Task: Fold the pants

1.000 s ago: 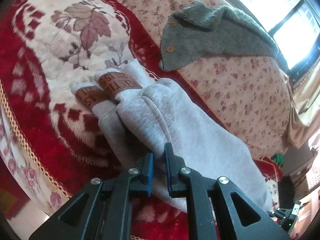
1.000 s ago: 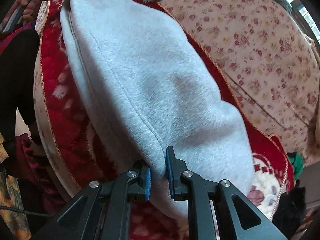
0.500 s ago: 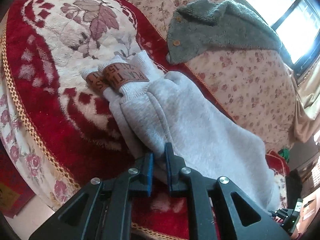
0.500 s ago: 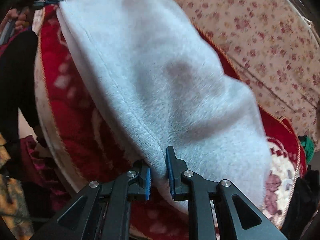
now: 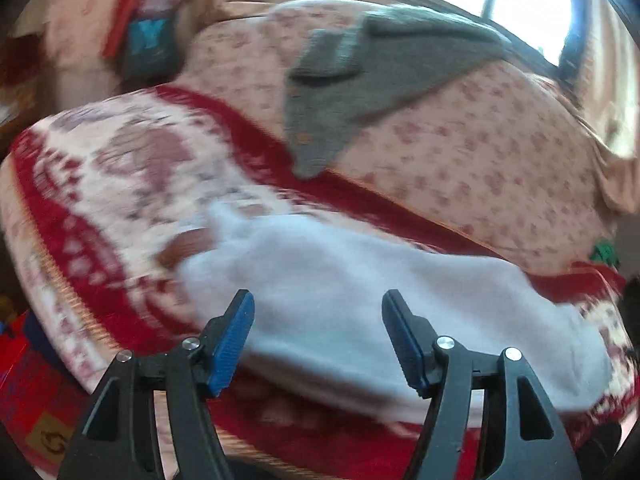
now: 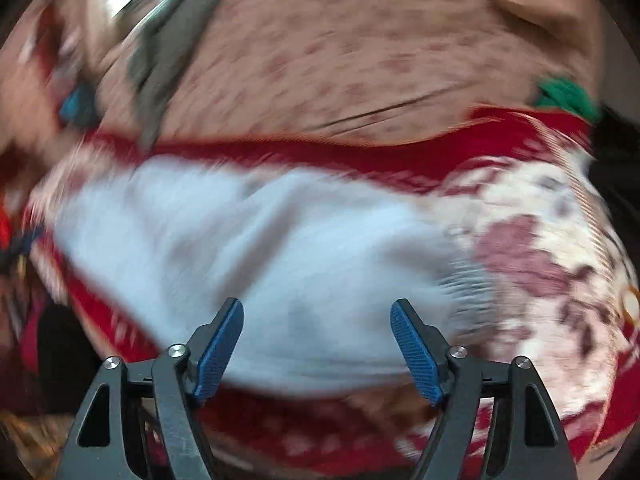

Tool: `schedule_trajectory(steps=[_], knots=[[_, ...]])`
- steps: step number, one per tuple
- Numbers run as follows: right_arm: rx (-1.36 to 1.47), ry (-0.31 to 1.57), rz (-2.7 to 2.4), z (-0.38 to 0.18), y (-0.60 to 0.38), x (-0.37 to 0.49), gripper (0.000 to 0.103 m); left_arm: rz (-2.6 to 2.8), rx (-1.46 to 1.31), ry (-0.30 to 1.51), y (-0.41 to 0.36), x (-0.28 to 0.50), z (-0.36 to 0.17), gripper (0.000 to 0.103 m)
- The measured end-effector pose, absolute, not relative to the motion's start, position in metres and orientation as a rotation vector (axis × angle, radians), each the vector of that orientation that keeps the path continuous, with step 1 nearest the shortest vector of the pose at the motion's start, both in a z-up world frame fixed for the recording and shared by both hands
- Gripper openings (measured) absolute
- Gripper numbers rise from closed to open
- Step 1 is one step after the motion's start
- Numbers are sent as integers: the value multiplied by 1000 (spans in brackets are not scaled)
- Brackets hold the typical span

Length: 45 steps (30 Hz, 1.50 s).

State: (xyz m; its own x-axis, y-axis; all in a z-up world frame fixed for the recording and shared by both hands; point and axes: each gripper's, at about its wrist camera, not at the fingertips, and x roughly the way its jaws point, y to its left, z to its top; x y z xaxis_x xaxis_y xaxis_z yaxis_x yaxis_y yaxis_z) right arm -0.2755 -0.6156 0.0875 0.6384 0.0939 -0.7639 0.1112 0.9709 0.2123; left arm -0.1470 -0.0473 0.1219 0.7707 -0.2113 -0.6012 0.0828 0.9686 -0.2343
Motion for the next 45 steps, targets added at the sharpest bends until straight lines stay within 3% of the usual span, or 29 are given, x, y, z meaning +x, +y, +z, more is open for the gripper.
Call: schedule_trajectory(steps=[7,14,21,22,24,25,27,28,29,31,34,38,39,41,45], knots=[[581,949,-84,55,-716,-235,88,-421,-96,753,-148,-140,113,72],[605,1082,69,13,-722,-161,93,-579,-26,860,-232,-137,79,72],[602,1158,180,-22,-707,-128,93,-584,59,925,-256,-144,44,72],[529,1158,178,-22,-696,-131,90,-584,73,917,-257,-145,43,73],[345,1140,151,-17,-673,-139,70,-584,87,907,-259,-147,42,74],[327,1119,141,-13,-671,-143,65,-584,83,905,-259,-147,42,76],[263,1072,98,3,-669,-151,41,-579,93,904,-261,-147,41,78],[201,1046,80,14,-666,-156,37,-579,95,905,-259,-147,41,78],[141,1032,66,22,-661,-159,25,-576,96,905,-260,-146,41,78],[-70,1002,18,38,-642,-168,17,-573,98,901,-263,-145,41,79],[-337,973,-84,41,-617,-178,14,-570,102,890,-265,-147,39,81],[-260,985,-196,31,-647,-185,14,-577,106,885,-266,-148,39,82],[-225,997,-232,27,-658,-187,9,-581,104,886,-264,-147,39,82],[-350,1049,-459,5,-680,-189,7,-591,85,885,-262,-146,39,83],[50,973,-301,30,-717,-215,11,-588,88,868,-265,-149,39,87]])
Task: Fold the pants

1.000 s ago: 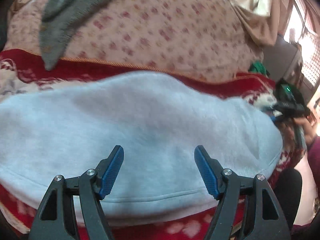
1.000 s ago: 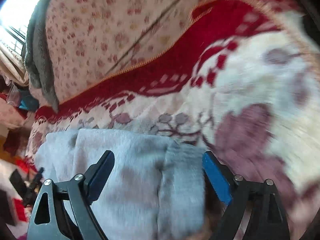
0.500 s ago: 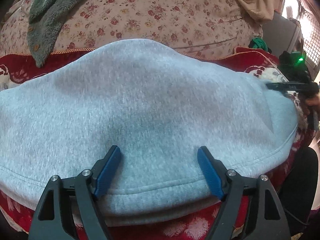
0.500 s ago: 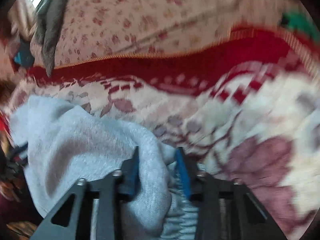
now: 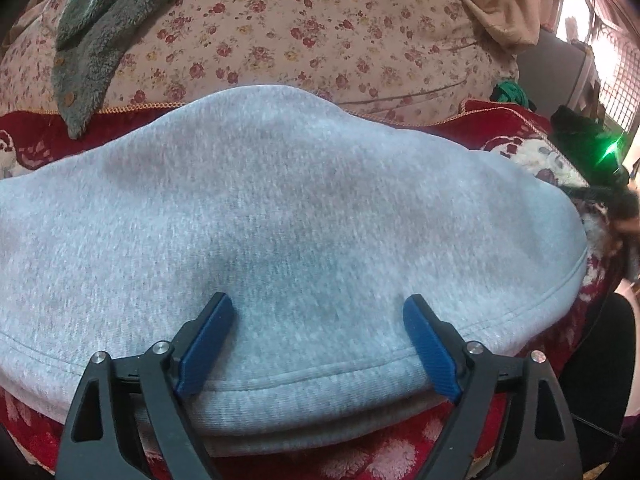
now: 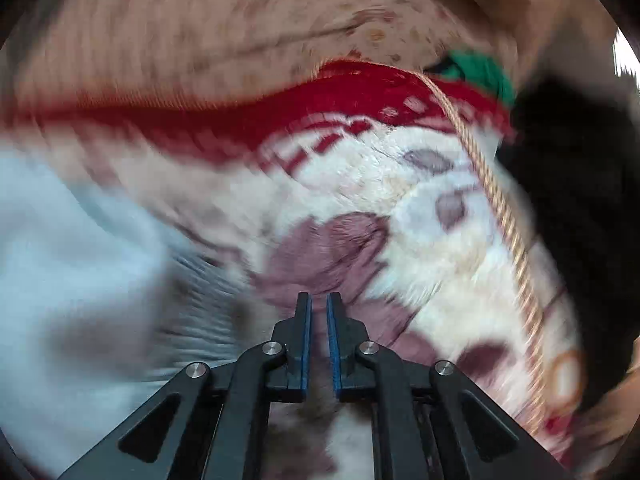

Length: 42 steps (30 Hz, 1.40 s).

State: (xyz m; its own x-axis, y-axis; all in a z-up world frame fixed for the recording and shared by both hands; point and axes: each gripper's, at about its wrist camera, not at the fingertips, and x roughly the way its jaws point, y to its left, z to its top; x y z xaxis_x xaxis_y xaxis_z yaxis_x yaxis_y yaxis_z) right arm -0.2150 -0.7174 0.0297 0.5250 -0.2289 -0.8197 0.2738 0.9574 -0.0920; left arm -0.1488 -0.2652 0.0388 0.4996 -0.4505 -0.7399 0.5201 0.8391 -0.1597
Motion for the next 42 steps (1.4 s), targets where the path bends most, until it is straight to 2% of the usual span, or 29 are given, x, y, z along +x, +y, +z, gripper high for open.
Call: schedule_trajectory(steps=[2,4,6,7,12,18,23,26,29,33,42], knots=[[76,939,-234,48,-714,-219,13,-593,71,865,-266,-149,43,87],[149,941,-138,59,-708,-222,28,-623,32,878,-266,-148,50,87],[317,917,-19,68,-703,-232,93,-631,42,861,-266,-146,60,87],[431,894,54,72,-699,-241,100,-627,53,849,-267,-145,64,87],[595,959,226,66,-659,-269,99,-643,89,787,-277,-127,96,89],[715,1117,218,6,-623,-291,99,-679,78,743,-302,-89,122,92],[707,1075,74,-11,-625,-280,97,-718,64,746,-329,-68,126,92],[642,1043,27,-6,-617,-273,91,-728,104,742,-346,-63,123,92],[576,1029,-12,-3,-613,-269,76,-728,124,761,-359,-56,117,92],[521,1016,1,-1,-611,-269,63,-719,123,787,-369,-48,109,92],[385,1004,24,12,-603,-275,47,-693,135,816,-379,-31,100,92]])
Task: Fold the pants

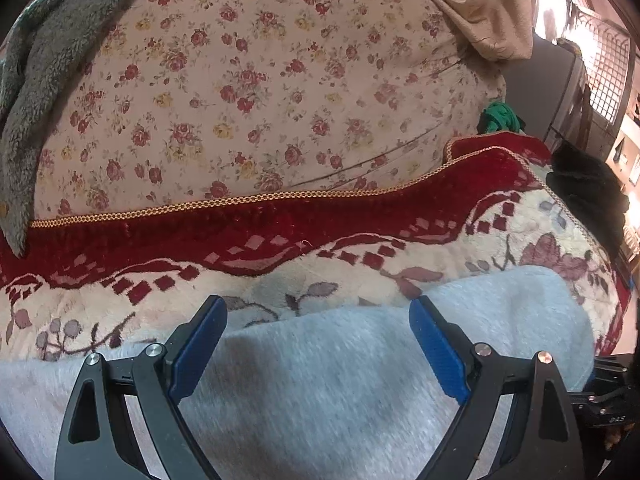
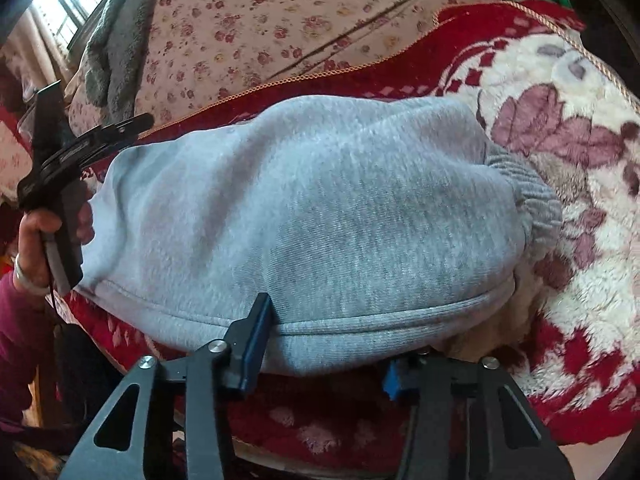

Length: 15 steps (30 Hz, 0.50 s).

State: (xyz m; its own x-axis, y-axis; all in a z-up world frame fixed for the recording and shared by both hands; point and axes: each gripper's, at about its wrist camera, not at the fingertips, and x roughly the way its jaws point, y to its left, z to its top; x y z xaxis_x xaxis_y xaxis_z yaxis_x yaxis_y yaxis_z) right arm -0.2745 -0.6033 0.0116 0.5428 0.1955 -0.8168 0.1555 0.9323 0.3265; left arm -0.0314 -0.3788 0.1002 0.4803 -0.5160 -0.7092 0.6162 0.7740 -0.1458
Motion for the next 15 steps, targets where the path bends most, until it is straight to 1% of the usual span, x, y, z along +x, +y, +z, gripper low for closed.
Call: schedule_trajectory(steps=[3,7,11,15], knots=[[355,995,25,20,-600,-278,42,-681,156,820,-383,-25,99,92],[280,980,20,36,-602,-293,24,-683,178,848,-388,-15,93,92],[281,1054,35,20,-606,-293,24,-657,195,911,-394,-6,77,92],[210,1081,68,41,-602,-296,34,-684,239,936,-397,-7,69,92]])
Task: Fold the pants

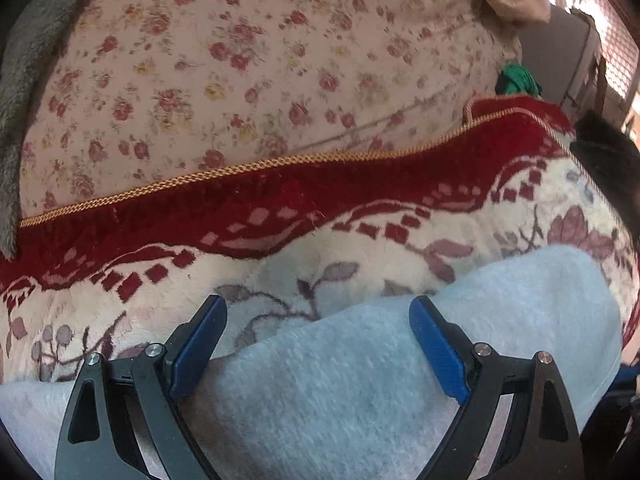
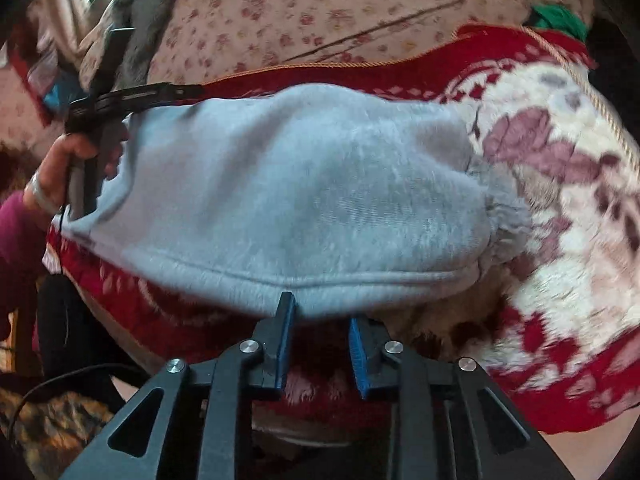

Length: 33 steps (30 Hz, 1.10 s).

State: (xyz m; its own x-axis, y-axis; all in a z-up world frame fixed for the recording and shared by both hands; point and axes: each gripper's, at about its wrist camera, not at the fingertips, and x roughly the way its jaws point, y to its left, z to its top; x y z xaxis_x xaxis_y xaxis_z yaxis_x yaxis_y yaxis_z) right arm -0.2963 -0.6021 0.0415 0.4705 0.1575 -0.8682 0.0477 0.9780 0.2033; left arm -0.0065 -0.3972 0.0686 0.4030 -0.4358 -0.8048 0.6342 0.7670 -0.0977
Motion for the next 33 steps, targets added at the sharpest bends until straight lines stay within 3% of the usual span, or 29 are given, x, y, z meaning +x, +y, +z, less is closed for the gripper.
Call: schedule_trajectory(steps=[1,3,4,8,11,17,18,19,33], knots=[[188,1083,86,49,-600,-297,37,-693,244,941,-398,-7,67,92],[126,1065,143,66,-592,-295,58,-732,246,960,-400,-9,66,92],[102,1053,165,74,-587,-292,63,-752,250,974,-401,-10,64,92],[14,1006,285,109,-568,-275,72,-788,272,985,-404,-21,61,92],[-55,959,280,114,-556,-247,87,-830,269,998,-401,-31,58,92],[-32,981,209,53,-551,-152,82,-859,353,980,-400,-48,55,92],[-14,1022,228,39,-550,-141,64,-868,356,979,-399,-47,58,92],[-15,1044,235,32,-547,-137,56,-873,358,979,-399,-45,61,92],[-85,1030,317,12,-529,-176,55,-803,433,927,-416,2,74,92]])
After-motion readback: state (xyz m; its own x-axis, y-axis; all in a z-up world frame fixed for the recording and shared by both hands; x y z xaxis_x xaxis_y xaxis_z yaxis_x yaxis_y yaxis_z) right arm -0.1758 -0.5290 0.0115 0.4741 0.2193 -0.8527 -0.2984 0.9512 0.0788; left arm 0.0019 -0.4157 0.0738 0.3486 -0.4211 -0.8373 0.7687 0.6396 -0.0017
